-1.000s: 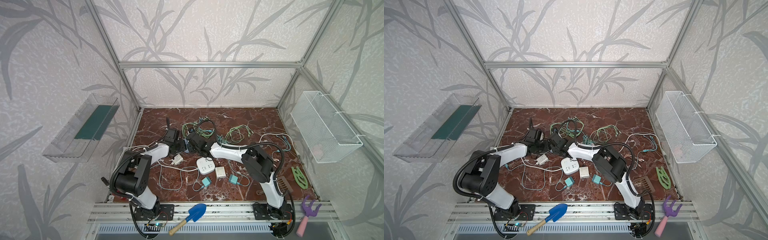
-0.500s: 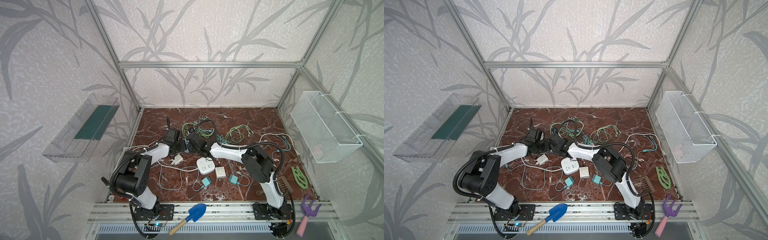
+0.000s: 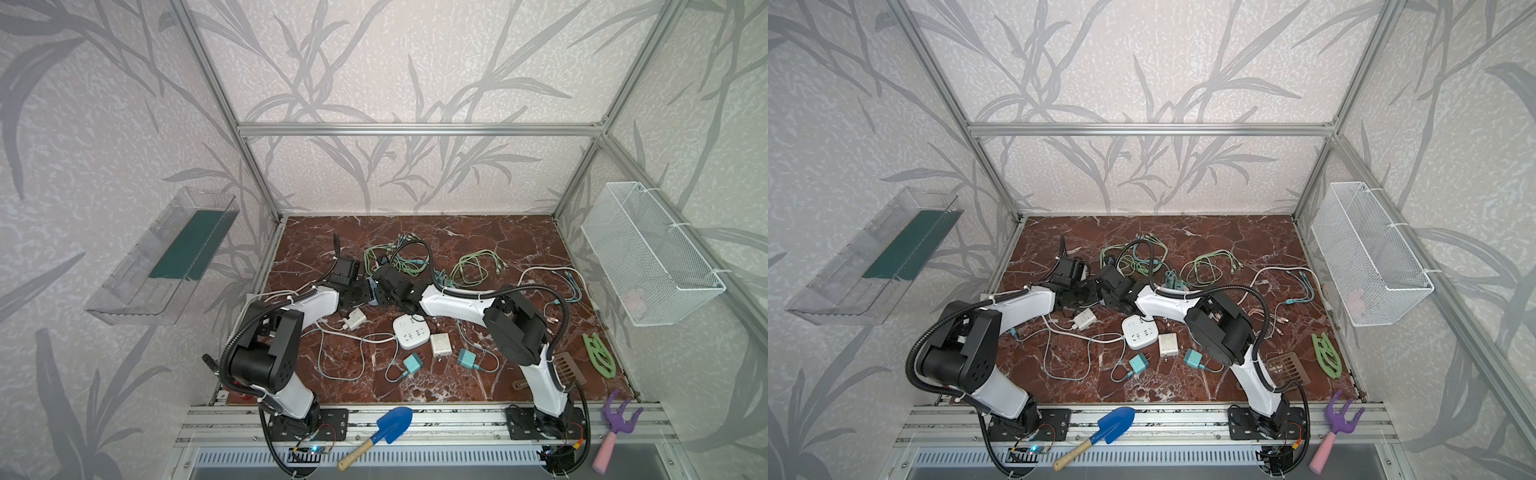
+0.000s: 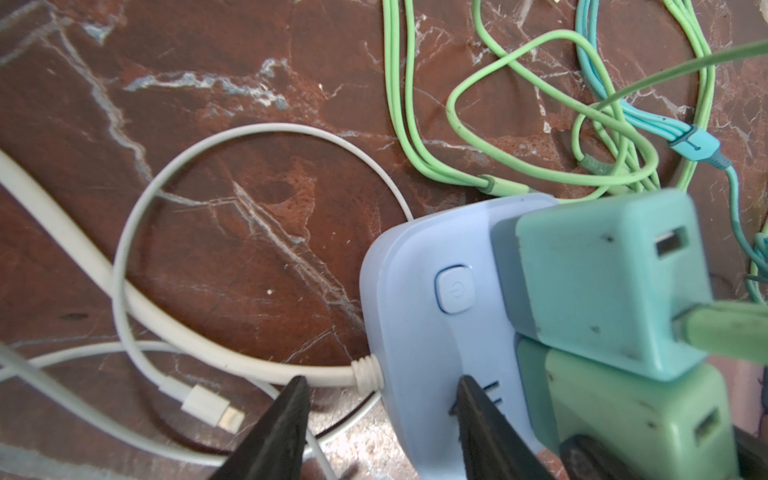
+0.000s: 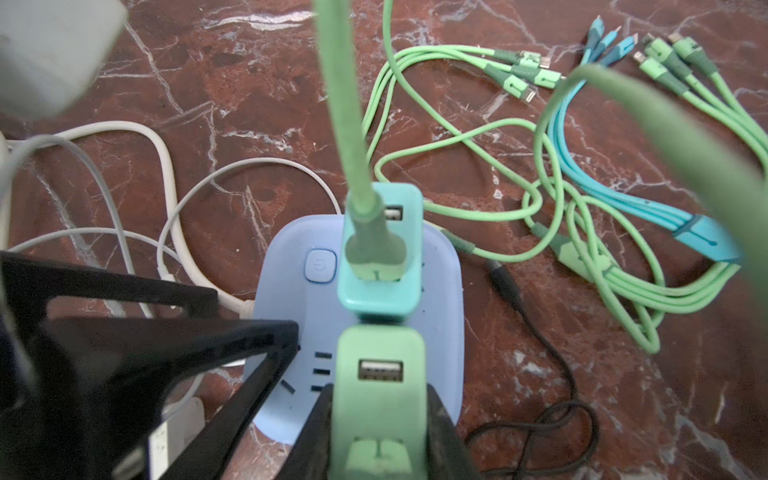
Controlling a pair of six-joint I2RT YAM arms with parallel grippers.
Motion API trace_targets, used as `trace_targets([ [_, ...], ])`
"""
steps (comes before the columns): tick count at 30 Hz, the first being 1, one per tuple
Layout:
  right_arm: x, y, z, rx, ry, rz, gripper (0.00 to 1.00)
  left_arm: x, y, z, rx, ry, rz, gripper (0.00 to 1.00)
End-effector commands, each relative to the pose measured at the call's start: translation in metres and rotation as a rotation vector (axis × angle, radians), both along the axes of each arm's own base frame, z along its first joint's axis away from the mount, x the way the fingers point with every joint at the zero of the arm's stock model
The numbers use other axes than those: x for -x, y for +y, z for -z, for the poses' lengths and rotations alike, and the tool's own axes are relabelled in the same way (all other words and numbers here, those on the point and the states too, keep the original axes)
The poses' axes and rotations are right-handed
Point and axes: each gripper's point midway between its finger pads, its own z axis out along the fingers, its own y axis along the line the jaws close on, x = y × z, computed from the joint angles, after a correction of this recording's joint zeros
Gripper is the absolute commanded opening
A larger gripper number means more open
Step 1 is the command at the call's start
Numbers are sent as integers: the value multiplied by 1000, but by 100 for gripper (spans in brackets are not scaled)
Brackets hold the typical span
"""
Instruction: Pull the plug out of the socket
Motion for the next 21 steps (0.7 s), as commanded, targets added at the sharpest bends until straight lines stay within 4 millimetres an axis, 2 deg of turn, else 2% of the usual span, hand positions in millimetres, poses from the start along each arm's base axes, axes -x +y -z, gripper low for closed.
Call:
trace_targets([
  [1, 6, 7, -39, -53, -42, -19, 8, 27, 26, 35, -114, 137, -53, 57],
  [6, 12, 11, -43, -25, -74, -41, 8, 26, 25, 35, -110, 139, -56, 57],
  [21, 7, 6, -52, -13, -84, -19, 8, 27, 25, 33, -109, 139, -53, 57],
])
